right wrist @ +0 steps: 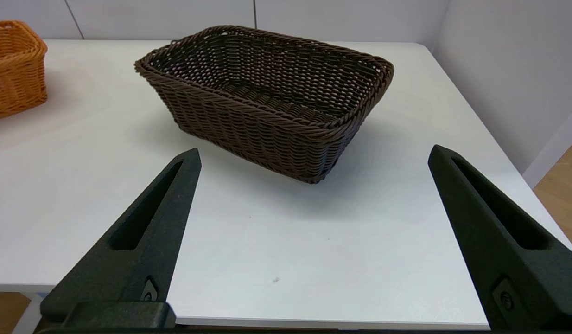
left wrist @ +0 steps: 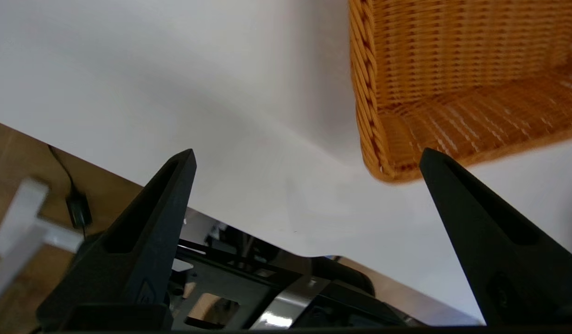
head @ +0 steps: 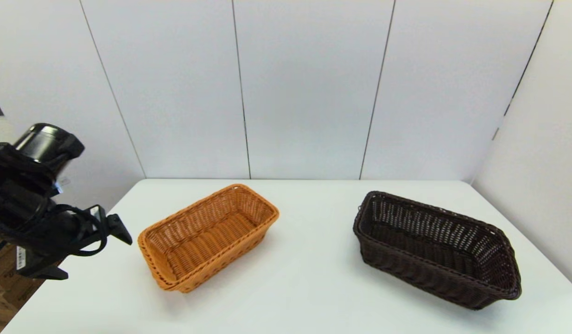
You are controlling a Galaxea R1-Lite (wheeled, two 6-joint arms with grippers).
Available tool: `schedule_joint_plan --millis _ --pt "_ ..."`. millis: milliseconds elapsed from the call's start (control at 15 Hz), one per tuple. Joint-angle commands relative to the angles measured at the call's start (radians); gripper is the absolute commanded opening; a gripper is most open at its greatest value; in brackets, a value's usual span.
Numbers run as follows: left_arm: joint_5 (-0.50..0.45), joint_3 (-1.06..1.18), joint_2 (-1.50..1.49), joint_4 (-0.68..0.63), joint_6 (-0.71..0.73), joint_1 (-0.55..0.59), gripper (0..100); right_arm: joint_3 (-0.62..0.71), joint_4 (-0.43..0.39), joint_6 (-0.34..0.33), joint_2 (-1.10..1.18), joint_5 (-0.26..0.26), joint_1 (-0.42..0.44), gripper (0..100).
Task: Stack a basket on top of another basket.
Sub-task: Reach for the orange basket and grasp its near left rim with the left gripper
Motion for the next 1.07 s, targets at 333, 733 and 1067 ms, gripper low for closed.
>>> schedule_joint_plan --millis 333,733,1067 --pt "-0.04 -0.113 0.261 0.0 -0.097 -0.037 100 0.0 0.001 0.0 0.0 0.0 -0.002 100" --pt "-0.069 -0.185 0.373 -0.026 -0.1 -0.044 100 0.0 0.001 0.0 0.0 0.0 0.0 100" --pt "-0.097 -0.191 0.438 -0.068 -0.107 -0.04 100 0.0 0.001 0.0 0.0 0.0 0.0 100"
